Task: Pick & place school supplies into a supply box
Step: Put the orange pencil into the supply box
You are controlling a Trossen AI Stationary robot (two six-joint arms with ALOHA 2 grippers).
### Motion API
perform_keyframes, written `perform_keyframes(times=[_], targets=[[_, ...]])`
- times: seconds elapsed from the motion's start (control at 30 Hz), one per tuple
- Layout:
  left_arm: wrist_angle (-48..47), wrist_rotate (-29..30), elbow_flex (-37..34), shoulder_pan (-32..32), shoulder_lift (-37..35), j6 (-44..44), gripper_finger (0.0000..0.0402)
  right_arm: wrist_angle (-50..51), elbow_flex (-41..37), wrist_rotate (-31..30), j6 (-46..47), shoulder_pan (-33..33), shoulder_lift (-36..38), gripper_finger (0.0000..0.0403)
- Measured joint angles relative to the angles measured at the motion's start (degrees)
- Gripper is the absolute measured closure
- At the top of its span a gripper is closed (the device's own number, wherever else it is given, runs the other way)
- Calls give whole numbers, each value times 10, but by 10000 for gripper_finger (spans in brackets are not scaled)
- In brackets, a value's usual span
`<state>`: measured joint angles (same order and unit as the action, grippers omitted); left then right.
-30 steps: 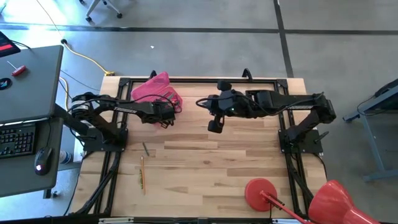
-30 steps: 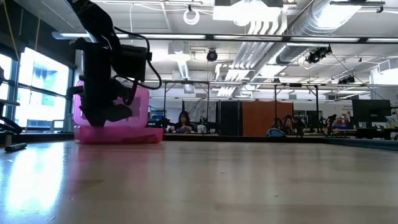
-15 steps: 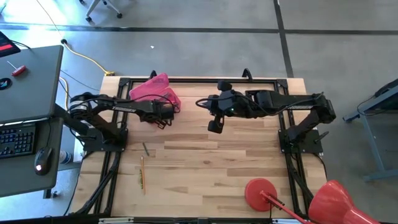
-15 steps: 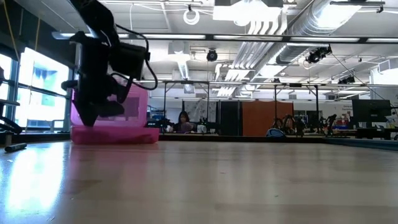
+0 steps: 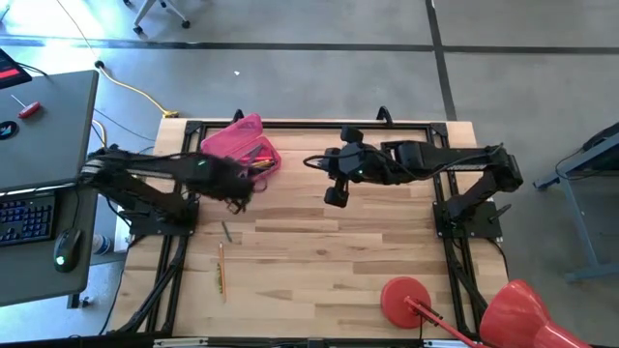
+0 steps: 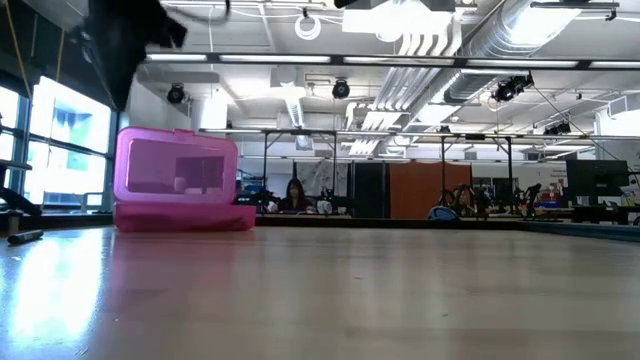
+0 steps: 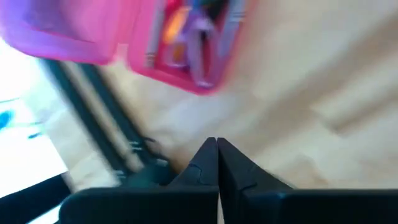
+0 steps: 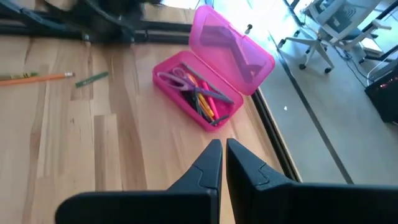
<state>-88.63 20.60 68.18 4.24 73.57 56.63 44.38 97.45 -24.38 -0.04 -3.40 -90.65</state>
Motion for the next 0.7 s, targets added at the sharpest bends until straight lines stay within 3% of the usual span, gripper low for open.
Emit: perform_keyframes(times=[0.17, 0.27, 0.37, 0.57, 0.7], targets=[[11, -12, -11, 168, -50, 177, 382, -101, -102, 3, -13, 0, 0, 403], [44, -7, -49, 283, -66, 305, 366, -179, -171, 27, -22, 0, 0, 403], [114, -23, -91, 366, -66, 365, 341, -261, -230, 61, -28, 0, 0, 403], [240, -93, -143, 418, -33, 494, 299, -480, -326, 163, -54, 0, 0, 403], [303, -129, -165, 432, -5, 538, 287, -582, -377, 188, -59, 0, 0, 403]])
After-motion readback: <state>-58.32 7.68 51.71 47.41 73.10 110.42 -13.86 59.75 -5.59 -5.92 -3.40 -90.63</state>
